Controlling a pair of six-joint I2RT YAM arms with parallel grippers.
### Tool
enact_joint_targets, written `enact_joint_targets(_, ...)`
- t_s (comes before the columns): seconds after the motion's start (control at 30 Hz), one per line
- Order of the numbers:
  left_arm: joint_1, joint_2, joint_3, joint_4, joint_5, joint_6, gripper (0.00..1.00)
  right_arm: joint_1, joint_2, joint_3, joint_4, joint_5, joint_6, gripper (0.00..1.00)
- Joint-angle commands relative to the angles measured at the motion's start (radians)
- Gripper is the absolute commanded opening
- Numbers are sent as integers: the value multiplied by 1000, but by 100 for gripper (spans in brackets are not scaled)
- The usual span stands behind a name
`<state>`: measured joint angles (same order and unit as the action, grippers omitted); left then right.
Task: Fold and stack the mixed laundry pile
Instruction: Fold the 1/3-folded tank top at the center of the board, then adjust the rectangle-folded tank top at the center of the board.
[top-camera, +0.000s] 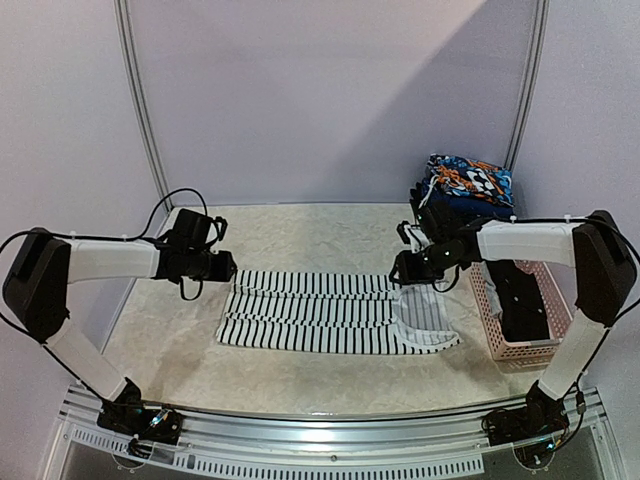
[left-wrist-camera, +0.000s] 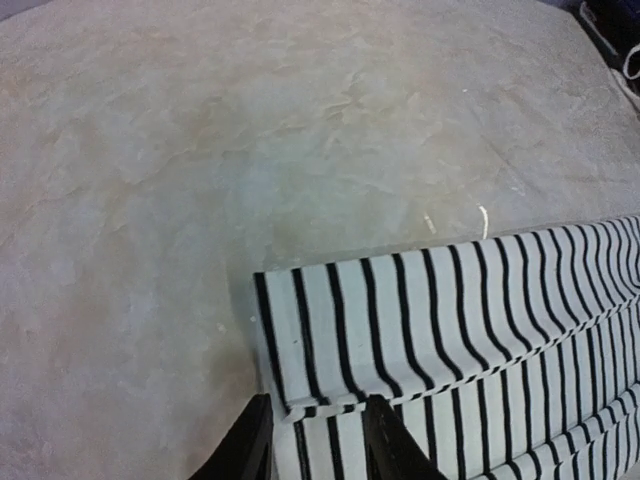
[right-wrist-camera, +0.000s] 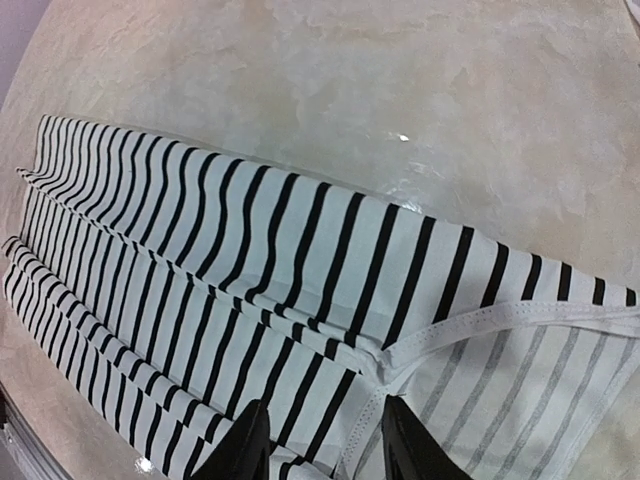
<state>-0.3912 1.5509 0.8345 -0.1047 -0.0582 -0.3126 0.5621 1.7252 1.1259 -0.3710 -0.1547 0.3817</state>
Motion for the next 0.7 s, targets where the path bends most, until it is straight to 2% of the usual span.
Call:
enact_joint_targets(0.0, -57, 74, 82, 11, 38, 15, 31, 7, 51, 62, 61, -36, 16, 34)
enact_joint_targets(0.3, -108, 227, 180, -8, 51, 15, 29, 7, 208, 124, 90, -60, 42, 21)
enact_joint_targets(0.67, -147, 216, 122, -19, 27, 3, 27, 21, 209, 61, 80, -47, 45, 19)
